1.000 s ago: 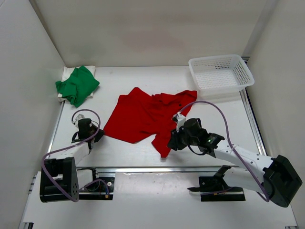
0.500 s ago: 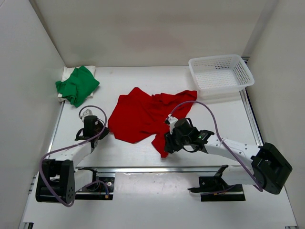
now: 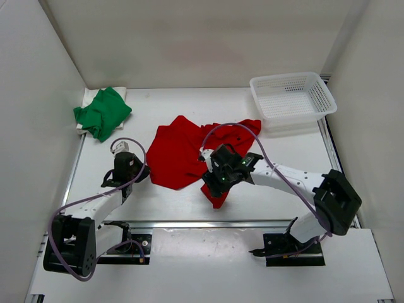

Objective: Fold and stack the t-shirts
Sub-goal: Flatten out the tshirt

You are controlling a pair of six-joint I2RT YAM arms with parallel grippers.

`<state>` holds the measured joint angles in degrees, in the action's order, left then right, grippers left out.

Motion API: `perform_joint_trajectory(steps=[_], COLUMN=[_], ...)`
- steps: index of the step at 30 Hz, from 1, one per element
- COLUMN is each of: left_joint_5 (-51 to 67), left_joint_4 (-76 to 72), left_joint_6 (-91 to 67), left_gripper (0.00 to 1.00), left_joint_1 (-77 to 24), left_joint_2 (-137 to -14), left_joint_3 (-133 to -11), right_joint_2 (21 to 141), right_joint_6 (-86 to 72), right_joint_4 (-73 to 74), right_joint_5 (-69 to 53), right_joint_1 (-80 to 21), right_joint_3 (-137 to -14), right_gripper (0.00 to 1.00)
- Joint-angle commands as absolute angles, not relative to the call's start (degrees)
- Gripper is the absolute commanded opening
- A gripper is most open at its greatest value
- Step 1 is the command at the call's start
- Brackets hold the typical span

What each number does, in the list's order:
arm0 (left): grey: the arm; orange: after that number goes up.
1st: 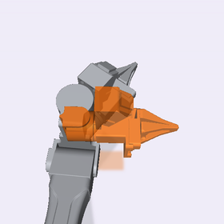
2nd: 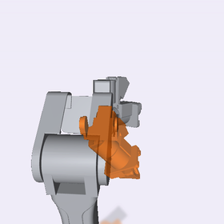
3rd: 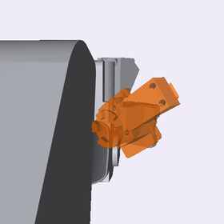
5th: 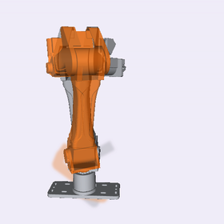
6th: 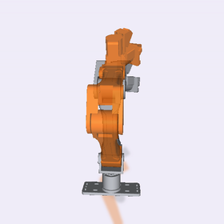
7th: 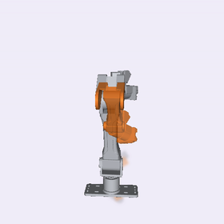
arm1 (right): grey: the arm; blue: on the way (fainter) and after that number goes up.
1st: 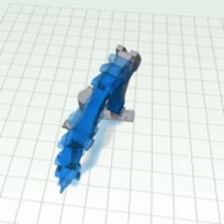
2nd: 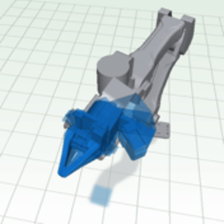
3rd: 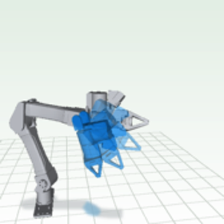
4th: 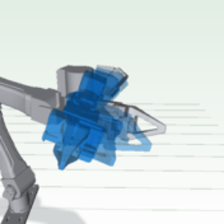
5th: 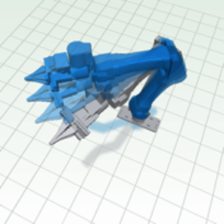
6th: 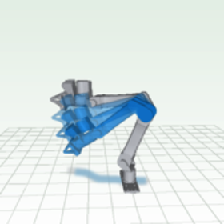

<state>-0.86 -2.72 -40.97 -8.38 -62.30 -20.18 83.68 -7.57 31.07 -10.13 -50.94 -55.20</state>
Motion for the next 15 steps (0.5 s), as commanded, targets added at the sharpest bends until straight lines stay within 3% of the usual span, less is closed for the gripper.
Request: perform_joint_trajectory(steps=[1, 8, 15], left_joint_5=[1.5, 3.7, 4.0], left_joint_4=[-5.2, -5.0, -5.4], left_joint_6=[-40.8, -40.9, -41.5], left_gripper=[0.0, 0.0, 0.0], left_joint_1=[-8.2, -7.8, -7.6], left_joint_2=[-63.0, -61.6, -61.3], left_joint_3=[-19.8, -19.7, -19.9], right_joint_2=[86.1, 91.5, 94.5], right_joint_6=[-0.8, 4.4, 5.1], right_joint_4=[39.1, 43.2, 45.6], right_joint_5=[-15.6, -23.1, -22.8], right_joint_1=[-50.9, -52.3, -52.7], right_joint_3=[-61.1, -65.4, -66.4], right_gripper=[0.47, 0.47, 0.47])
